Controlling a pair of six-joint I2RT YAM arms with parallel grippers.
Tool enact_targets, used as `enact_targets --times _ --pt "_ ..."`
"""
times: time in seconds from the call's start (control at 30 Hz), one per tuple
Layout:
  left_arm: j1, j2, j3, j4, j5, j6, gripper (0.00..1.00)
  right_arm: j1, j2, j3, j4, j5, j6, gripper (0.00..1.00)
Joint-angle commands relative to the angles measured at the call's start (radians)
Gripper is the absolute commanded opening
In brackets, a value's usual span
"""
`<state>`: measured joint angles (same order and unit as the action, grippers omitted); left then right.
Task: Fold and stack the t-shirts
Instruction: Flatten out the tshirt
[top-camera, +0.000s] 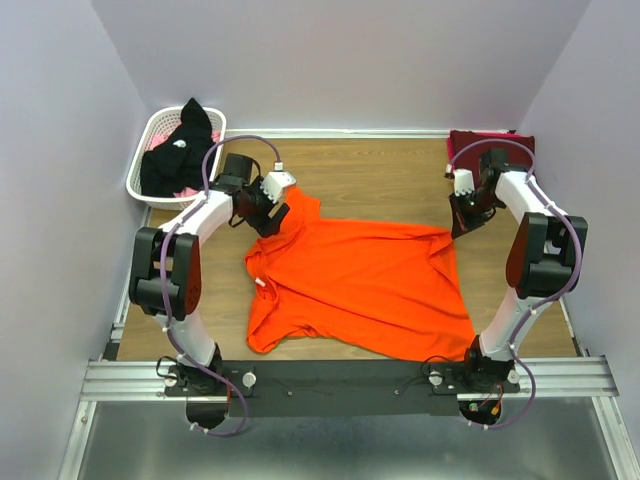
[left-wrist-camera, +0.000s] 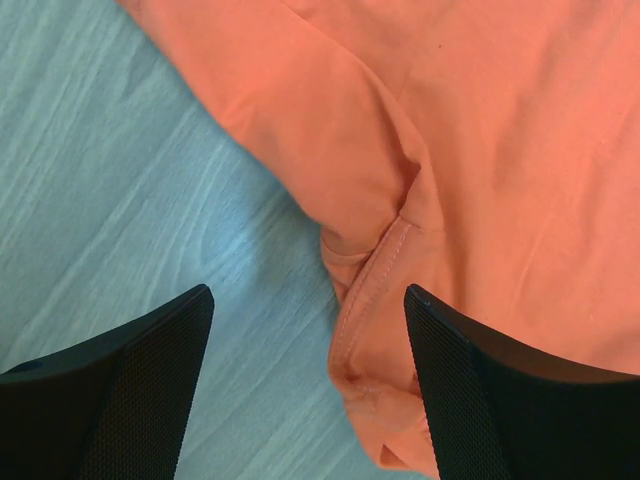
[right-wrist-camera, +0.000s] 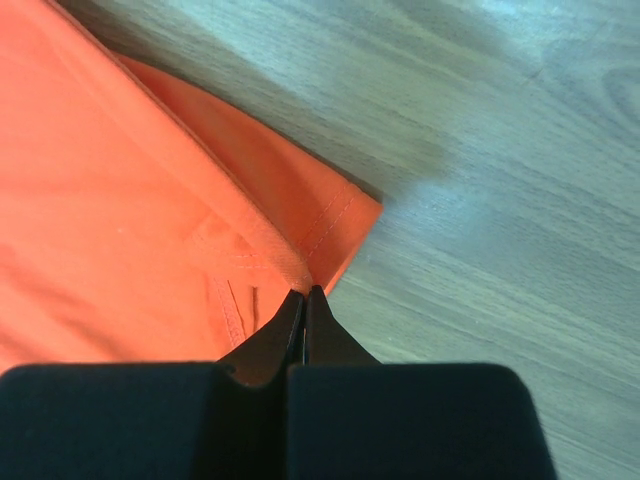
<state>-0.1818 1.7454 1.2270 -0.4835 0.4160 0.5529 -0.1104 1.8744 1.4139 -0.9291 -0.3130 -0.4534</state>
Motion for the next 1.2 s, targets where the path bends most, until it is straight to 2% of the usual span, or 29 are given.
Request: enact_targets --times 0.0,0.33,0.9,1.03,1.1,1.17 --pt "-0.019 0.028 -0.012 0.023 0.035 0.013 0.84 -0.003 0.025 0.031 -0.016 -0.005 0.01 0.01" --pt "-0.082 0.08 0.006 0.016 0.056 0.027 0.72 -0.003 0.034 0.028 -0.019 0.0 0.012 0.0" --pt "-0.12 0.154 0.026 0.053 -0.02 0.008 0.65 -0.003 0.038 0.022 -0.02 0.003 0.012 0.0" --pt "-0.114 0.126 0.028 0.03 -0.031 0.015 0.4 -0.003 0.031 0.017 -0.02 0.018 0.005 0.01" --pt "-0.102 0.074 0.019 0.014 -0.026 0.018 0.18 -0.003 0.029 0.019 -0.022 0.025 0.002 0.0" --pt "-0.061 0.017 0.003 -0.015 -0.008 0.022 0.07 -0.003 0.028 0.02 -0.022 0.028 -0.001 0.0"
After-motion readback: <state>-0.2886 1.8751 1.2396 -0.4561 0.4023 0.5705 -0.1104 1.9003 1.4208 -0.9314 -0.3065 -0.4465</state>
